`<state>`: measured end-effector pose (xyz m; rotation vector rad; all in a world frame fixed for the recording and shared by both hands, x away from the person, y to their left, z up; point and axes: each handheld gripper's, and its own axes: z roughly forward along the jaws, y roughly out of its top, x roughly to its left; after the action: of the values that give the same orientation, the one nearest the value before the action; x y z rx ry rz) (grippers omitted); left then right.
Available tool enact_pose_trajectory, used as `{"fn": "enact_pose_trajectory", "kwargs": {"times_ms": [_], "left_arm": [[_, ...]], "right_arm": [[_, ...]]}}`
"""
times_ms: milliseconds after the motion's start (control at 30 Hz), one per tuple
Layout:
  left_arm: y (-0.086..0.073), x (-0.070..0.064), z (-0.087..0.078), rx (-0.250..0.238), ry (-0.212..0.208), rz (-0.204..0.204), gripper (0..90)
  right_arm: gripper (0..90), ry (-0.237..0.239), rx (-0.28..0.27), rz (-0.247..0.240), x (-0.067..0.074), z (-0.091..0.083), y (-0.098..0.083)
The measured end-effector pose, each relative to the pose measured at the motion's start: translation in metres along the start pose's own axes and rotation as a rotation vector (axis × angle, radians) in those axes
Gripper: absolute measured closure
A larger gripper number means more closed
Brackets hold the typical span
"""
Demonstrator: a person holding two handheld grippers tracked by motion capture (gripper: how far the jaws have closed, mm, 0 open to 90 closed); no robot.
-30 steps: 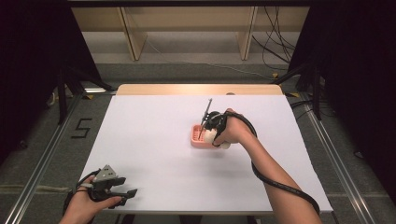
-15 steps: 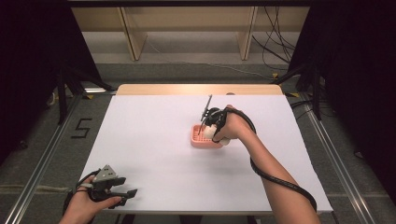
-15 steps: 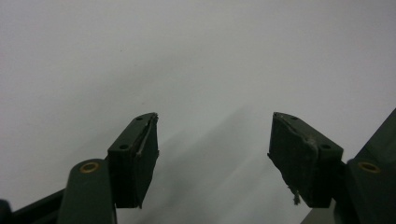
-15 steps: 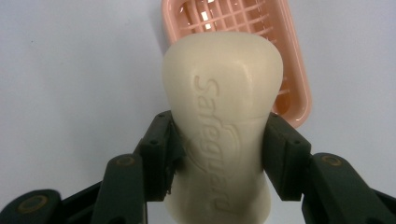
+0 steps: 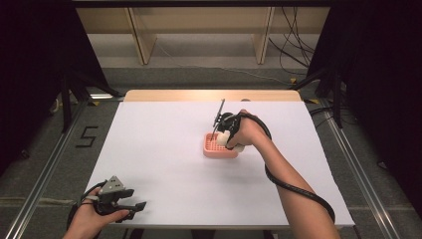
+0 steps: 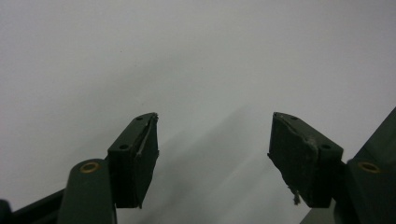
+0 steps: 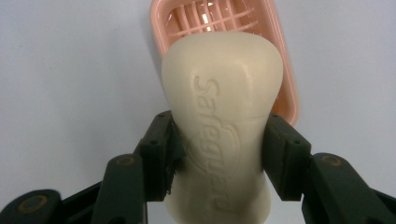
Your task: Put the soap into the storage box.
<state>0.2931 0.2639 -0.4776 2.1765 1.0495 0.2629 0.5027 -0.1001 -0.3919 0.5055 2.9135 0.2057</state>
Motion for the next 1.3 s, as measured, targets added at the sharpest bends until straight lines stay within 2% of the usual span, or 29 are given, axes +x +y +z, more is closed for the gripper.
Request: {"fn": "enact_pose_trajectory", "kwargs": {"times_ms": [133,233,300,600,833,867,967,1000,1033,1067,1133,1300], "left_arm": [[0.0,-0.001,0.001,-0.009,0.009,-0.012,32.4],[0.0,-0.001,0.001,-0.009,0.01,-0.012,32.5],[0.0,0.0,0.0,-0.003,0.0,-0.002,32.5],[0.0,0.0,0.001,-0.006,0.01,-0.01,32.5],[0.0,0.0,0.001,-0.011,0.01,-0.011,32.5],[0.0,0.0,0.001,-0.008,0.01,-0.007,32.4],[0.0,0.0,0.001,-0.01,0.009,-0.011,32.5],[0.0,0.0,0.001,-0.01,0.009,-0.01,32.5],[0.0,0.0,0.001,-0.01,0.009,-0.01,32.5],[0.0,0.0,0.001,-0.011,0.009,-0.01,32.5],[0.0,0.0,0.001,-0.011,0.009,-0.01,32.4],[0.0,0.0,0.001,-0.01,0.01,-0.01,32.5]], "right_arm": [[50.6,0.001,-0.002,0.014,-0.001,0.0,0.001],[50.6,-0.005,-0.005,-0.004,-0.002,0.0,0.002],[50.6,-0.009,-0.005,-0.006,-0.003,-0.001,0.003],[50.6,-0.005,-0.011,-0.018,-0.005,0.001,0.005],[50.5,-0.004,-0.008,-0.004,-0.006,0.002,0.006],[50.6,-0.006,-0.001,0.017,-0.005,0.002,0.006],[50.6,-0.001,-0.009,-0.003,-0.007,0.003,0.007],[50.5,-0.002,-0.009,0.003,-0.007,0.003,0.007],[50.6,0.004,-0.009,0.028,-0.006,0.004,0.007],[50.6,-0.003,-0.006,-0.002,-0.008,0.004,0.008],[50.5,-0.001,-0.009,0.009,-0.008,0.004,0.008],[50.6,-0.008,-0.008,-0.003,-0.008,0.005,0.01]]}}
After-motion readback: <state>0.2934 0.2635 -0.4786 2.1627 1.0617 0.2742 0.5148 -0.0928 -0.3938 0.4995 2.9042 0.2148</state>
